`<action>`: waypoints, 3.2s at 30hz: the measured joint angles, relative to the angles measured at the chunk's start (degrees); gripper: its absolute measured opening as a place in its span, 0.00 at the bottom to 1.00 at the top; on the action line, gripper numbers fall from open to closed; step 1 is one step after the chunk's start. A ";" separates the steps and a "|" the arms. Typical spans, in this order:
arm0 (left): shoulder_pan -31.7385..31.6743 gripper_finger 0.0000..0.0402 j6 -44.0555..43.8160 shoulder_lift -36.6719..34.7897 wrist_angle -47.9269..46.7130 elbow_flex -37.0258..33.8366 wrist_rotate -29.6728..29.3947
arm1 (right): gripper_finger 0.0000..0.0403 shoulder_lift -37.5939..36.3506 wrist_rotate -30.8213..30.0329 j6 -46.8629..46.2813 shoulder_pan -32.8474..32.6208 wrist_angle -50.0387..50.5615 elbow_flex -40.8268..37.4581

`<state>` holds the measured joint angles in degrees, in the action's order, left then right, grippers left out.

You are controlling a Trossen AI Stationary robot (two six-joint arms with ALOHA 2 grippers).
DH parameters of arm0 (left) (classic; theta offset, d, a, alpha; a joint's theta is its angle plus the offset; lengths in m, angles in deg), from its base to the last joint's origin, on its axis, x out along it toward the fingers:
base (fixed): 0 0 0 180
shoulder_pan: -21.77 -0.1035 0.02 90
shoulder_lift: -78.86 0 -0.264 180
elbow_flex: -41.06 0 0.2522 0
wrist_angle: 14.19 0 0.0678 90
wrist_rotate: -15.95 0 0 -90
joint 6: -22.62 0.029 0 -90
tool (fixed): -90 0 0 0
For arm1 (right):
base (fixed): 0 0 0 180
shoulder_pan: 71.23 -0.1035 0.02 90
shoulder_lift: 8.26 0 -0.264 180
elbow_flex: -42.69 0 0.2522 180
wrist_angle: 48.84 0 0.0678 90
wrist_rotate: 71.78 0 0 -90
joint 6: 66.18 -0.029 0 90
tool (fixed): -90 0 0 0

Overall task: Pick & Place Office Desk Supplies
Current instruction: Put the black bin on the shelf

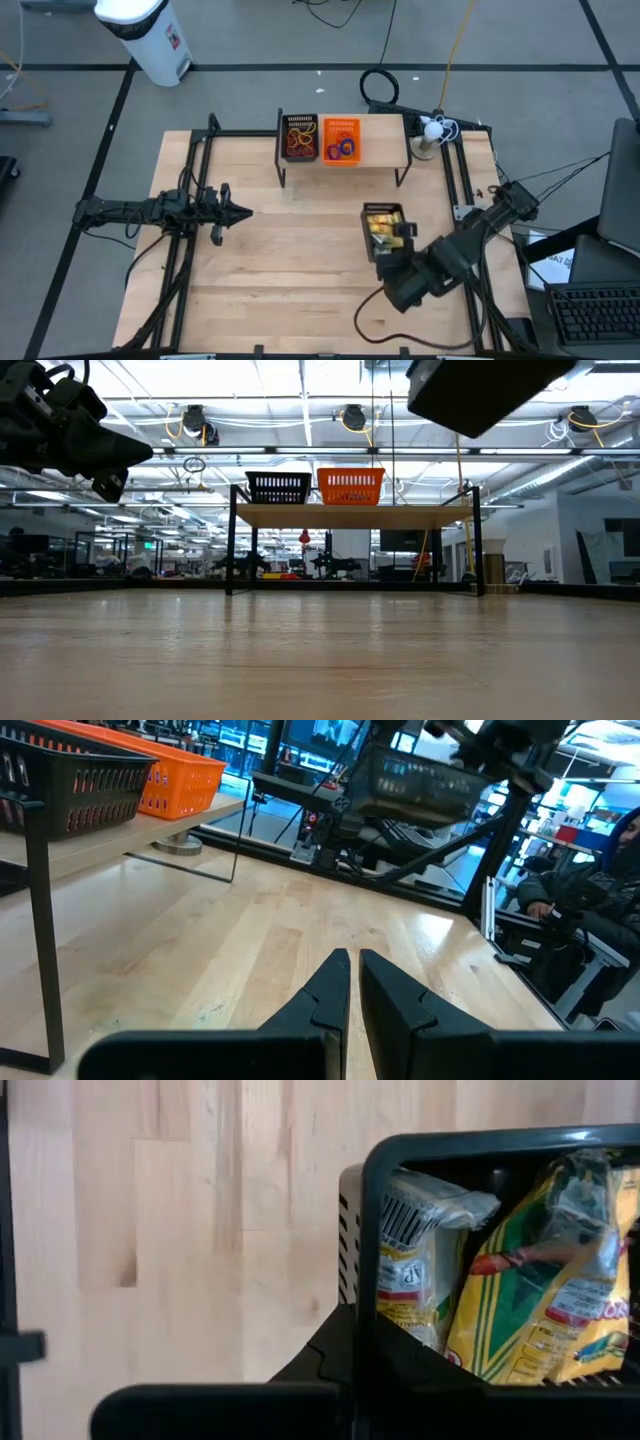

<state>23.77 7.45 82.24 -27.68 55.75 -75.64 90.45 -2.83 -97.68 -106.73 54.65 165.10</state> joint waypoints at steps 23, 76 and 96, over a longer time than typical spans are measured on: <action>-0.05 0.06 1.37 -0.01 0.00 -0.04 0.07 | 0.00 -2.12 -1.70 32.80 37.29 0.43 1.72; -0.02 0.06 2.11 0.00 -0.04 -0.02 0.09 | 0.33 -2.62 4.69 47.45 54.51 -12.68 -14.19; -0.04 0.06 1.96 -0.01 -0.02 -0.02 0.11 | 0.68 -6.87 -1.81 45.04 47.75 -11.66 -14.10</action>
<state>23.73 9.41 82.22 -27.70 55.73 -75.52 83.58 -4.65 -52.64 -58.98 42.99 151.00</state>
